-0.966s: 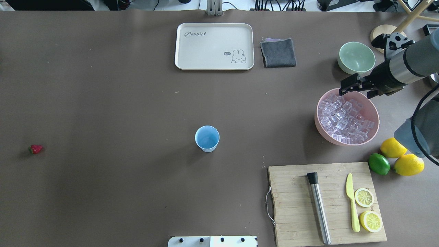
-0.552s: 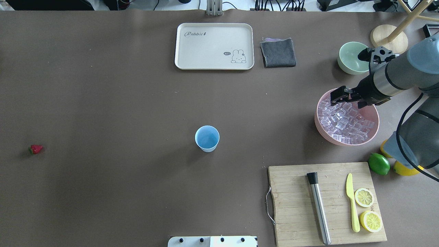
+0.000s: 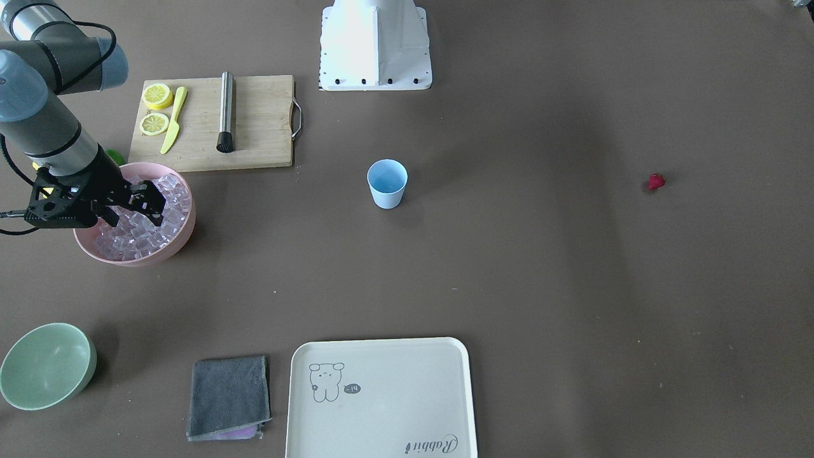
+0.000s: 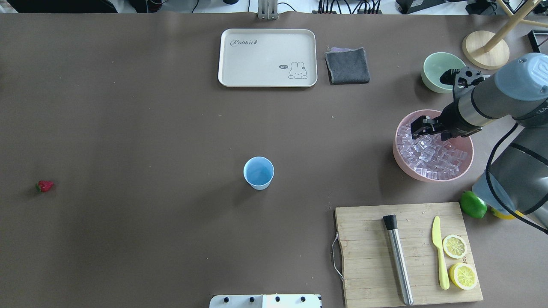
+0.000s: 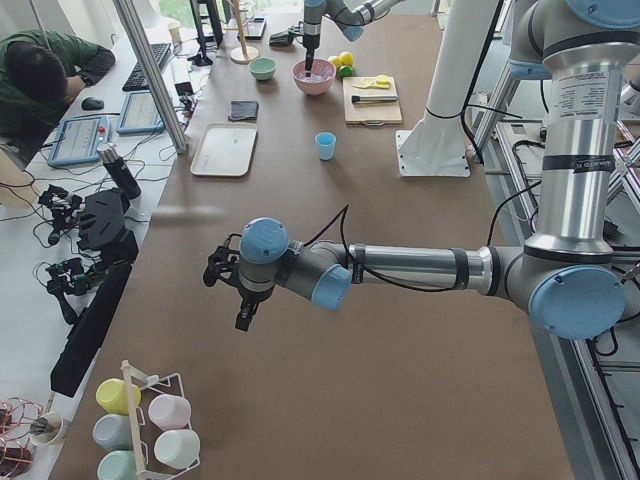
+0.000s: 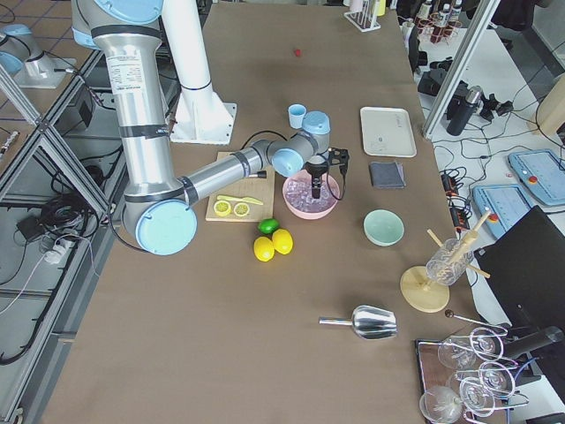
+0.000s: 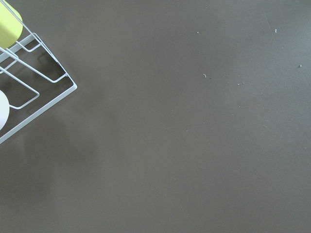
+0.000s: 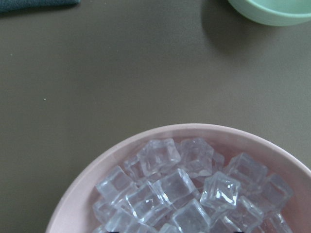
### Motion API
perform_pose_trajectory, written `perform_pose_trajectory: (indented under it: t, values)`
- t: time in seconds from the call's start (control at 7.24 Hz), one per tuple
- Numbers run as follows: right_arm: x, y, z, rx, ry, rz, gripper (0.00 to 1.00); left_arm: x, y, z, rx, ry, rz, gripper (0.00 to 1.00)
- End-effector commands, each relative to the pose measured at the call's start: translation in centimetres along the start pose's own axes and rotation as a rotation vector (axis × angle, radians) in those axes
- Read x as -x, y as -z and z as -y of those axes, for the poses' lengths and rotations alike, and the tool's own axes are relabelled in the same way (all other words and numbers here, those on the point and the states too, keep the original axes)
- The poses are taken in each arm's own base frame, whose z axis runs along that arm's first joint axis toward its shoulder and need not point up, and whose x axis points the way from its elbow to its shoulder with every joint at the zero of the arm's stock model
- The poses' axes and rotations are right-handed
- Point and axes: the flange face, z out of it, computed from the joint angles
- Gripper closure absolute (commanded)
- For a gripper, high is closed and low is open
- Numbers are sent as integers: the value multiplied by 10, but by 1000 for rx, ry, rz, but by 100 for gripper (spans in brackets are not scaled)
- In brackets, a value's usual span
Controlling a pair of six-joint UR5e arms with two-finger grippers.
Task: Put ice and strawberries in cup
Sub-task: 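Move the right gripper over the pink bowl of ice cubes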
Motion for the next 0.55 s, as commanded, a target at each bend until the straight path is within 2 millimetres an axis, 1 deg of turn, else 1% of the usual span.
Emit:
perform_pose_trajectory:
  t: [0.0, 0.14, 0.28, 0.41]
  values:
    - [-3, -8, 0, 11, -3, -11, 19, -1, 1, 1, -2, -7, 0, 2]
    - [-3, -13, -2, 18, -3, -16, 19, 0, 0, 1, -1, -6, 0, 2]
    - [-2, -13, -2, 18, -3, -14, 20, 0, 0, -2, 0, -5, -2, 2]
    - [-2, -12, -2, 18, -3, -13, 25, 1, -1, -2, 2, -6, -1, 2]
